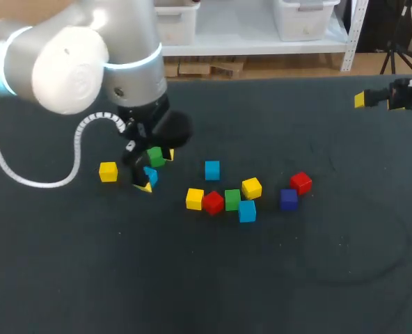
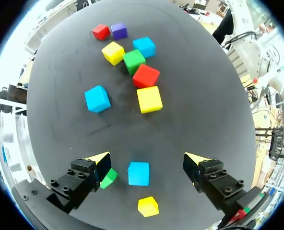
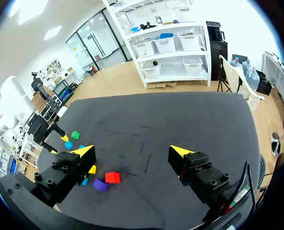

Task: Place the blue cubes, place green cubes on the blue cubes, place the yellow cubes on the green cubes, then place the red cubes on the yellow cubes, and place purple cube on the red cubes.

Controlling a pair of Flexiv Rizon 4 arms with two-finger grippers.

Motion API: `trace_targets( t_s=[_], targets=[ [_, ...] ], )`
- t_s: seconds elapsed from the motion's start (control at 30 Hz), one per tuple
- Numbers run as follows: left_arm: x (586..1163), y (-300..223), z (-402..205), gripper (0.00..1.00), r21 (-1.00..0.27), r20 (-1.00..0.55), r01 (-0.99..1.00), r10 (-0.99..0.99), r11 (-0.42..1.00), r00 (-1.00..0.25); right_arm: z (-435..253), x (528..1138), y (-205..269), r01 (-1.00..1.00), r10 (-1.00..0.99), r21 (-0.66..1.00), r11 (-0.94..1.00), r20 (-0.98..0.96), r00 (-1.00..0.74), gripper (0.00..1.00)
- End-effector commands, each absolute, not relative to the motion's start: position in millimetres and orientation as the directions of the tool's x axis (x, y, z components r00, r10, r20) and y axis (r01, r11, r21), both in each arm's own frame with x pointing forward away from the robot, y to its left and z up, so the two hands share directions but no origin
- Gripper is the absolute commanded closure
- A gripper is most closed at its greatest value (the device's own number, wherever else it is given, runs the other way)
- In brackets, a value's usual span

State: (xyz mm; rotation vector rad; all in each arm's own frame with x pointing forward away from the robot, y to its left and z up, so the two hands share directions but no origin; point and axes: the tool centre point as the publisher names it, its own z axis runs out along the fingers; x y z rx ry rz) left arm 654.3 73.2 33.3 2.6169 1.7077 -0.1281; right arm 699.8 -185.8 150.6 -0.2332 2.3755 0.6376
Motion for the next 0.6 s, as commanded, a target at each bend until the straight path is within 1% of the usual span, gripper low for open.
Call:
trace_targets(
  t_s=[0.03, 0.27, 0.6],
  targets=[
    [656.3, 86.8, 25.1, 0.00, -0.029, -0.088, 0.912, 0.910, -0.408, 0.405, 150.9, 699.2, -185.2, -0.319, 0.000, 0.381, 0.867, -0.641, -0.767, 0.00],
    [663.5, 103.0, 9.0, 0.00, -0.037, -0.086, 0.910, 0.909, -0.412, 0.408, 150.9, 699.2, -185.2, -0.319, 0.000, 0.381, 0.867, -0.641, -0.767, 0.00],
    [673.3, 110.4, 3.3, 0.00, -0.032, -0.088, 0.907, 0.906, -0.419, 0.415, 150.9, 699.2, -185.2, -0.319, 0.000, 0.381, 0.867, -0.641, -0.767, 0.00]
  ],
)
